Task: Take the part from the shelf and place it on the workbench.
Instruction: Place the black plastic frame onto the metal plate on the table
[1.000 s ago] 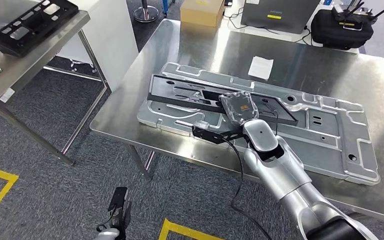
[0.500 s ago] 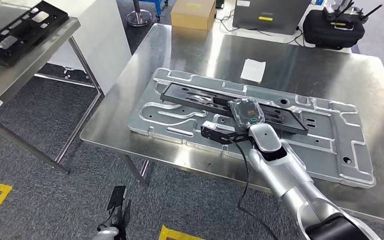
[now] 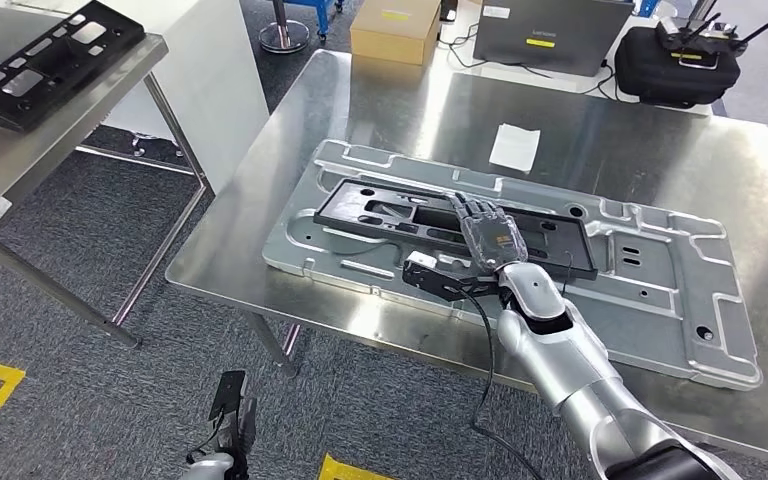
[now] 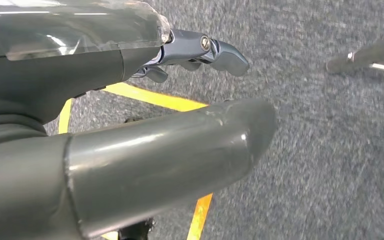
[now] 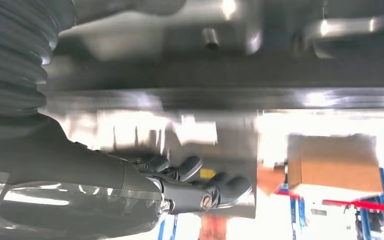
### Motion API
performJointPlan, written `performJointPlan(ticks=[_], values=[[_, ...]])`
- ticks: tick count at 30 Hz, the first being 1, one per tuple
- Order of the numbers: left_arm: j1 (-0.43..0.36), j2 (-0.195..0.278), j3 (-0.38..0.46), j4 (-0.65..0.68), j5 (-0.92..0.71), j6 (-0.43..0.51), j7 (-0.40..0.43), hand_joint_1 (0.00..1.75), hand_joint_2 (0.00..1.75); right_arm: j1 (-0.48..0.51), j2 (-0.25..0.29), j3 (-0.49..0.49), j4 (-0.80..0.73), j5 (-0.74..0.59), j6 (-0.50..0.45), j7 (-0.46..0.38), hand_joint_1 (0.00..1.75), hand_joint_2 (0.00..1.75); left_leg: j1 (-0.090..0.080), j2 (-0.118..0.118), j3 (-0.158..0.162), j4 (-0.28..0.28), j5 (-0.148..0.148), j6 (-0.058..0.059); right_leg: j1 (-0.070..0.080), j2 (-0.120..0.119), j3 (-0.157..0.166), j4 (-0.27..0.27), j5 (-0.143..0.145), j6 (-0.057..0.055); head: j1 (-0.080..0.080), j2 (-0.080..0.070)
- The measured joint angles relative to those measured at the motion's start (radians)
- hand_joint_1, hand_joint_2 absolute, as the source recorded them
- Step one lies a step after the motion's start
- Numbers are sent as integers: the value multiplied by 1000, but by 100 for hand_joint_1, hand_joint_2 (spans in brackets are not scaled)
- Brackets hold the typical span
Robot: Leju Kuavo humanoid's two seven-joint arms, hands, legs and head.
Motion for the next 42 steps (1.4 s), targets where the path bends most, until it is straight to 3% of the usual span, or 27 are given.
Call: performJointPlan(ticks=[2, 4, 7, 9, 10, 12, 14, 18, 20, 22, 24, 25, 26, 28, 30, 33, 34, 35, 37, 38, 39, 40, 41, 42], values=[[3, 2, 0, 0, 10, 2, -5, 0, 0, 44, 9, -19, -15, -47, -26, -37, 0, 175, 1, 1, 2, -1, -4, -11, 1, 2, 3, -4, 0, -10, 0, 0], [6, 6, 0, 0, 21, 4, -12, 0, 0, 86, 19, -36, -41, -88, -49, -70, 0, 175, 3, 2, -7, 30, -29, -20, -4, 3, 10, -10, 1, -22, -4, 0], [14, 10, 0, 0, 34, 7, -19, 0, 0, 148, 28, -52, -85, -144, -60, -113, 0, 175, 5, 4, -82, 205, -117, -29, -4, 1, 18, -12, -4, -35, -10, 0], [23, 13, 0, 0, 37, 8, -20, 0, 0, 176, 32, -60, -105, -159, -61, -126, 0, 175, 5, 4, -122, 285, -137, -31, -3, 2, 19, -9, -7, -37, -10, 0], [26, 14, 1, 0, 38, 9, -21, 0, 0, 182, 33, -63, -112, -161, -61, -128, 0, 175, 5, 4, -116, 271, -119, -31, -3, 4, 19, -7, -9, -37, -11, 0], [27, 16, 1, 0, 41, 9, -21, 0, 0, 189, 33, -67, -122, -162, -59, -129, 0, 175, 6, 4, -59, 149, -53, -27, -3, 8, 22, -2, -14, -32, -11, 0], [25, 17, 1, 0, 43, 9, -23, 0, 0, 198, 33, -71, -133, -164, -58, -130, 0, 175, 3, 4, -4, 38, -15, -18, 0, 10, 23, 3, -17, -22, -10, 0], [28, 18, 2, 0, 72, 7, -42, 0, 0, 250, 34, -82, -182, -254, -48, -201, 0, 175, 0, 1, 7, 10, -4, -1, 2, 9, 23, 2, -14, -3, -9, 0], [33, 19, 4, 0, 99, 3, -62, 0, 0, 321, 36, -94, -251, -366, -27, -287, 0, 175, 4, 1, 6, 3, 4, 11, -1, 7, 11, 38, -56, 8, -7, 0], [42, 24, 8, 0, 125, -2, -79, 0, 0, 423, 36, -108, -342, -469, -8, -371, 0, 175, 4, 2, -1, 0, 10, 20, -4, 5, -29, 152, -139, 15, -4, 0], [57, 31, 13, 0, 146, -4, -90, 0, 0, 538, 33, -122, -429, -513, -8, -425, 0, 175, 3, 2, -9, 0, 14, 24, -5, 4, -63, 258, -189, 18, -2, 0], [65, 35, 16, 0, 154, -5, -94, 0, 0, 595, 30, -130, -469, -521, -12, -445, 0, 175, 2, 1, -13, 1, 16, 24, -5, 4, -58, 265, -185, 18, -2, 0], [72, 39, 18, 0, 161, -6, -97, 0, 0, 643, 27, -139, -505, -522, -17, -459, 0, 175, 2, 1, -18, 1, 19, 23, -5, 4, -33, 231, -165, 15, -2, 0], [80, 46, 24, 0, 170, -6, -100, 0, 0, 707, 21, -156, -562, -519, -25, -477, 0, 175, 1, 3, -24, 1, 26, 16, -2, 4, 53, 90, -117, 5, -2, 0], [81, 50, 26, 0, 173, -6, -100, 0, 0, 740, 18, -166, -602, -506, -34, -486, 0, 175, 1, 6, -27, -1, 35, 7, 5, 4, 107, -4, -89, -5, -3, 0], [84, 58, 26, 0, 174, -7, -96, 0, 0, 792, 12, -173, -654, -471, -54, -491, 0, 175, 1, 6, -28, -5, 49, -11, 8, 3, 106, -24, -70, -20, -1, 0], [86, 62, 26, 0, 174, -8, -93, 0, 0, 806, 10, -174, -667, -459, -61, -493, 0, 175, 1, 5, -34, -1, 41, -17, 5, 1, 102, -29, -61, -27, -1, 0], [88, 66, 27, 0, 174, -9, -90, 0, 0, 817, 9, -173, -680, -448, -69, -494, 0, 175, 2, 5, -44, 20, 14, -21, 2, 0, 94, -34, -50, -34, -3, 0], [90, 73, 27, 0, 176, -13, -84, 0, 0, 836, 8, -167, -703, -436, -88, -502, 0, 175, 4, 5, -74, 119, -83, -29, 0, -3, 73, -38, -28, -44, -8, 0], [90, 76, 27, 0, 177, -15, -81, 0, 0, 845, 8, -161, -714, -440, -96, -508, 0, 131, 5, 5, -88, 186, -129, -33, 1, -5, 61, -37, -20, -45, -11, 0], [90, 78, 27, 0, 178, -17, -78, 0, 0, 855, 8, -153, -724, -452, -100, -514, 0, 87, 6, 5, -94, 241, -155, -36, 2, -6, 49, -35, -11, -45, -12, 0], [91, 81, 27, 0, 180, -19, -76, 0, 0, 864, 8, -143, -731, -473, -100, -520, 0, 44, 6, 6, -87, 269, -157, -38, 2, -7, 36, -32, -3, -44, -12, 0], [92, 83, 27, 0, 182, -21, -73, 0, 0, 871, 8, -134, -735, -504, -96, -526, 0, 0, 6, 6, -62, 262, -141, -39, 3, -7, 23, -29, 5, -42, -12, 0], [92, 85, 26, 0, 185, -23, -72, 0, 0, 877, 8, -126, -736, -539, -90, -532, 0, 0, 6, 6, -19, 218, -116, -38, 2, -7, 10, -25, 13, -40, -13, 0]])
